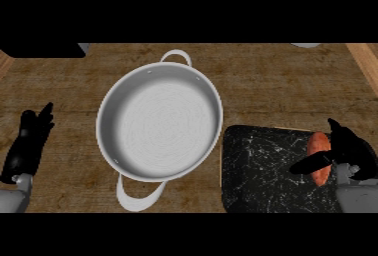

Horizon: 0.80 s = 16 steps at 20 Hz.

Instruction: Pick the sweet potato from the tray and place it in the pot

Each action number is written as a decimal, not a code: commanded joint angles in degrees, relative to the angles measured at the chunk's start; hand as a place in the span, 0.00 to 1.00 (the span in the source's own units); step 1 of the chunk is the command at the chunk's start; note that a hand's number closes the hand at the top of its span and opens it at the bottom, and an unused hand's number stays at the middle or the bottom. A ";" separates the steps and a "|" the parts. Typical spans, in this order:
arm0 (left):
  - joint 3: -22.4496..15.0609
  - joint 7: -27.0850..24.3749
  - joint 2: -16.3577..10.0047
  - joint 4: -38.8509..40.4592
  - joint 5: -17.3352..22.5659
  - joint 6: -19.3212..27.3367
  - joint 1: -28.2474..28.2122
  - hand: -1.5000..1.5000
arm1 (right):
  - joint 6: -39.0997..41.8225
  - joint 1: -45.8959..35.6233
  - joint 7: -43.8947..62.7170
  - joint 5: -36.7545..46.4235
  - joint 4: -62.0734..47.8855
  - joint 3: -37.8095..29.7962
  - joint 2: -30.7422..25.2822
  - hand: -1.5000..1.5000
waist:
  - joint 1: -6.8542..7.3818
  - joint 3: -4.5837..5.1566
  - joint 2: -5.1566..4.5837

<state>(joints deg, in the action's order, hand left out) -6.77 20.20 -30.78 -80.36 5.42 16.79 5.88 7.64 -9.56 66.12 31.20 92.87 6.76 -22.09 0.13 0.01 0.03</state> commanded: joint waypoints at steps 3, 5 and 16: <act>-1.48 -0.12 4.57 0.78 -3.61 2.05 0.42 0.50 | 0.03 0.99 3.99 1.73 -3.68 -1.53 2.94 0.00 | -0.21 0.00 -0.05; 1.16 1.05 1.49 1.57 -2.53 -1.76 2.71 0.50 | 2.14 -1.41 1.54 0.19 -6.67 -5.44 0.68 0.00 | -0.19 0.00 -0.08; 3.31 -0.09 4.68 -3.02 -5.18 -3.13 -3.48 0.50 | -1.29 -1.17 -1.95 11.15 -7.95 -1.06 5.25 1.00 | 0.33 -0.01 -0.01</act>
<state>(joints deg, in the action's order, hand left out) -3.53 20.46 -26.88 -81.02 1.26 13.75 4.91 8.09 -9.80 61.30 36.86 87.75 2.41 -18.71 0.06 0.33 0.27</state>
